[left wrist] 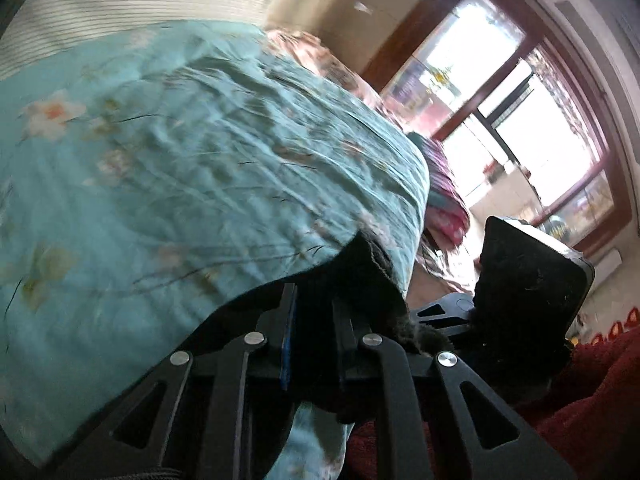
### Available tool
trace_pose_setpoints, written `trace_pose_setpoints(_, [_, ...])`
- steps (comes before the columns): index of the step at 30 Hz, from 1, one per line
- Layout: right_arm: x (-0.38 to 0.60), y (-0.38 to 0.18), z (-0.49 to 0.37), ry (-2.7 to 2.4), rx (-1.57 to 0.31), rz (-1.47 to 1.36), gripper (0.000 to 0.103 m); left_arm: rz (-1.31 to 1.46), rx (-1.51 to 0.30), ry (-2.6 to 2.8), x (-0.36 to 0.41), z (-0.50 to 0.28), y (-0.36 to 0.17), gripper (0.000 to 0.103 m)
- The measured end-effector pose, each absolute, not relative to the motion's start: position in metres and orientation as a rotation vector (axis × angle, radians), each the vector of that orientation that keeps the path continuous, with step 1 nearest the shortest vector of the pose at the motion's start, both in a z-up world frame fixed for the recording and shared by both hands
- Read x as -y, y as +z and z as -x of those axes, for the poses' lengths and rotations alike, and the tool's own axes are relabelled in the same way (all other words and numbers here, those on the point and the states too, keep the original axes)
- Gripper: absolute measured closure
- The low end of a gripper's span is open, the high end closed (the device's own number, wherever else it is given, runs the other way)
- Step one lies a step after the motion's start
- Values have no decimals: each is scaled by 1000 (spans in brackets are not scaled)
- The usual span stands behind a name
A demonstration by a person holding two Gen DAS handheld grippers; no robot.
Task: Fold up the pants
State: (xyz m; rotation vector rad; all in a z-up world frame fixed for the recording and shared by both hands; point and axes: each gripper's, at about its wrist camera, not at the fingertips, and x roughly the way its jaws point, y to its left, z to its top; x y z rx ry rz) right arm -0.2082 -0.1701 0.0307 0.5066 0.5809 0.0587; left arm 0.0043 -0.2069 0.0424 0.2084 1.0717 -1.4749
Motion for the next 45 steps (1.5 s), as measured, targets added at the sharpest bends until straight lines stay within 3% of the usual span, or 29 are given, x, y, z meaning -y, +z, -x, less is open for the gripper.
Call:
trace_pose_setpoints(11, [115, 3, 144, 177, -742, -356, 86, 82, -1136, -1272, 95, -41, -5, 90])
trace_pose_setpoints(15, [106, -12, 124, 185, -819, -311, 80, 188, -1182, -1172, 64, -52, -32, 89])
trace_pose_setpoints(17, [102, -19, 116, 199, -852, -314, 70, 240, -1201, -1126, 47, -54, -43, 88])
trace_pose_setpoints(18, [101, -21, 115, 209, -861, -319, 67, 263, -1209, -1109, 41, -55, -48, 86])
trace_pose_setpoints(20, [97, -25, 111, 237, -885, -331, 51, 296, -1220, -1070, 27, -55, -55, 81])
trace_pose_setpoints(25, [92, -28, 102, 259, -923, -330, 47, 356, -1202, -988, -4, -52, -58, 53])
trace_pose_setpoints(28, [91, -16, 108, 304, -937, -355, 46, 400, -1187, -955, -21, -48, -57, 44])
trace_pose_setpoints(36, [122, 29, 109, 286, -792, -397, 46, 424, -1129, -878, -57, -31, -39, 35])
trace_pose_setpoints(45, [132, -16, 69, 280, -887, -480, 46, 515, -1061, -733, -126, -11, -26, 27])
